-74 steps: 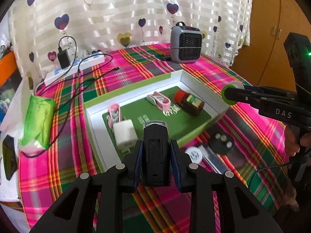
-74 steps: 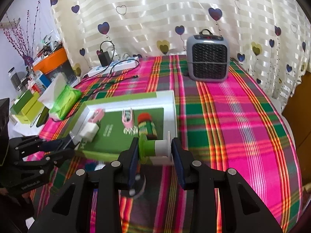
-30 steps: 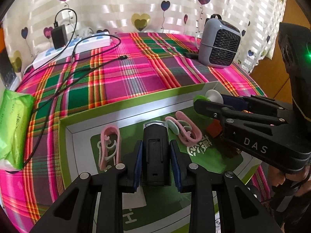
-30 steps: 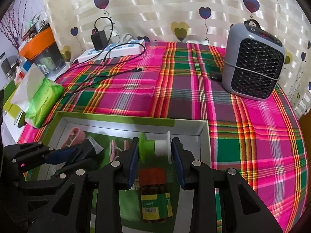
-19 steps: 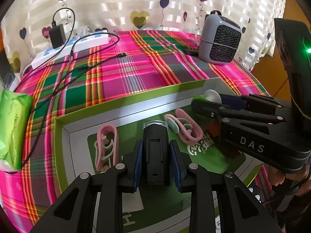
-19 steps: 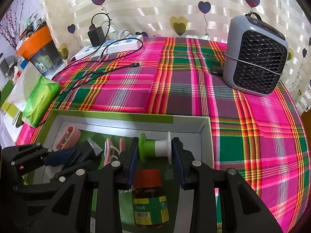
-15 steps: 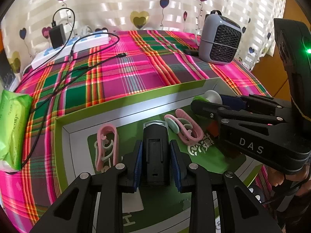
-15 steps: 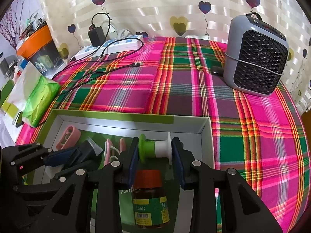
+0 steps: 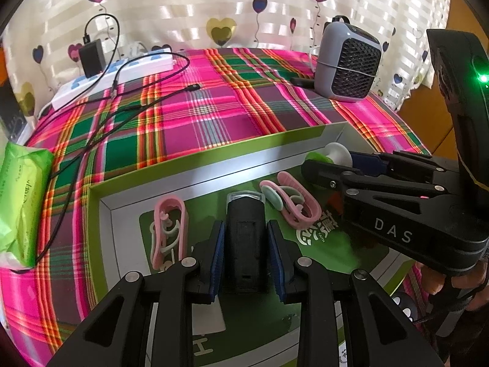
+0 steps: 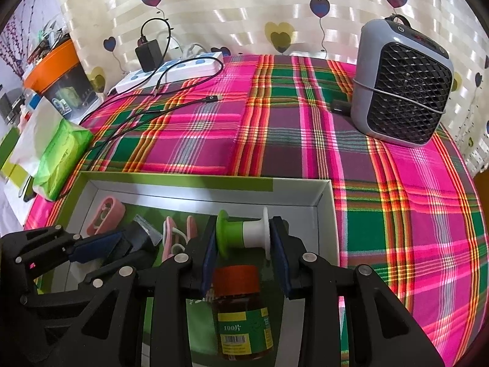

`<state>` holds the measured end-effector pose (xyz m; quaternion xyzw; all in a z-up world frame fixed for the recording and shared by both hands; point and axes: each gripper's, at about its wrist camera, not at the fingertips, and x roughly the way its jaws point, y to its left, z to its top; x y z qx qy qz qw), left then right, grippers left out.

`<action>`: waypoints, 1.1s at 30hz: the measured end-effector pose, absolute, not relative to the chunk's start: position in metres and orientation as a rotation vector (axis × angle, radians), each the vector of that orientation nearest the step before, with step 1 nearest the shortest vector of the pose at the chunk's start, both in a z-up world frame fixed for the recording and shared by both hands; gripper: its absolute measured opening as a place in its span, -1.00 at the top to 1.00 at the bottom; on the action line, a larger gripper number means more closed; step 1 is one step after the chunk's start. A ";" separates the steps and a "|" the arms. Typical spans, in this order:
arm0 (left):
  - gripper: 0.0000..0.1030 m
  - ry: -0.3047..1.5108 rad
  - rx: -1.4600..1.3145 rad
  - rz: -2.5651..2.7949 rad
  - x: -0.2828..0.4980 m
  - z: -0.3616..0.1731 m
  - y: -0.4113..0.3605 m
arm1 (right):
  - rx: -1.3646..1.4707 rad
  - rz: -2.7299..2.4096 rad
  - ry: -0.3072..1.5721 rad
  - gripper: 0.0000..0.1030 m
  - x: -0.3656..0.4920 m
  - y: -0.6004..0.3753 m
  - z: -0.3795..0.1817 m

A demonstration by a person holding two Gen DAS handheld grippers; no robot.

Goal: Organize rigid objects
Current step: 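Lower the power bank into the box with the left tool while the right tool lowers the spool there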

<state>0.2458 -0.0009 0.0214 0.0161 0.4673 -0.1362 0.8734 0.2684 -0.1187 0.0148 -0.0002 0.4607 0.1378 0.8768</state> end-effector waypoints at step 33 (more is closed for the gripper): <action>0.41 0.850 -0.001 -0.196 0.175 0.064 0.014 | 0.050 0.286 0.854 0.11 0.206 -0.132 0.051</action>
